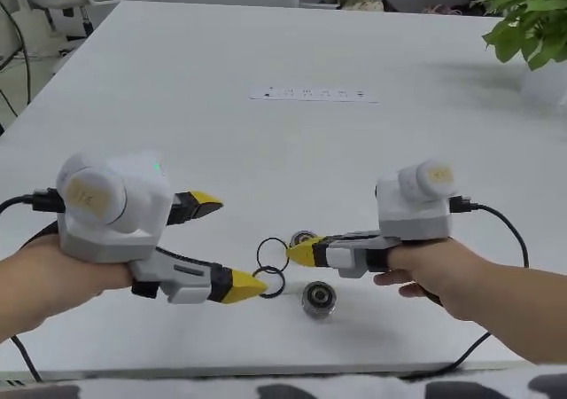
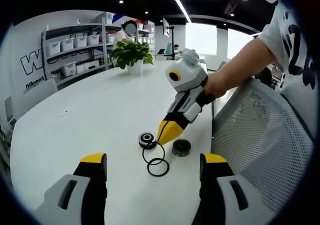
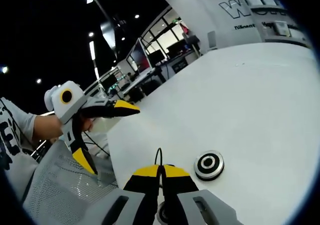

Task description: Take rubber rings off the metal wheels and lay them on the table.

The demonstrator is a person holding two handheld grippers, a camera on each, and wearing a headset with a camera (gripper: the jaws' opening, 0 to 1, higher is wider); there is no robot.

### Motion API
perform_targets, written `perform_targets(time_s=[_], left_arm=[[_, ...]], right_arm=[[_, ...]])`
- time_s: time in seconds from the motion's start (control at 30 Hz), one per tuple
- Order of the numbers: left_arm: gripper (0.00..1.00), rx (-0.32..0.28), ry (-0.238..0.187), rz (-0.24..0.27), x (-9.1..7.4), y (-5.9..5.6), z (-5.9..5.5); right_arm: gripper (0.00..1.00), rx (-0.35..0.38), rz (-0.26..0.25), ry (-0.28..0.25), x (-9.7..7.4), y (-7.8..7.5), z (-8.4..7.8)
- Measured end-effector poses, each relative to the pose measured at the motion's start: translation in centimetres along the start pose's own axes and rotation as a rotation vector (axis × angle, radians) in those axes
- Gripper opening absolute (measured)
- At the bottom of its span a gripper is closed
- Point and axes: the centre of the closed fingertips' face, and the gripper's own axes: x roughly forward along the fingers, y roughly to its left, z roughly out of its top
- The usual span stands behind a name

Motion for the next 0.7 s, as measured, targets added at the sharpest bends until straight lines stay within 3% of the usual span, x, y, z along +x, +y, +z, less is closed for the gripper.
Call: perform_targets(time_s=[0.7], left_arm=[[0.79,-0.021,0.014,0.027,-1.4,0.4,-1.3]], right_arm=[[0.0,0.033,0.014,0.094,1.4,0.2,-2.2]])
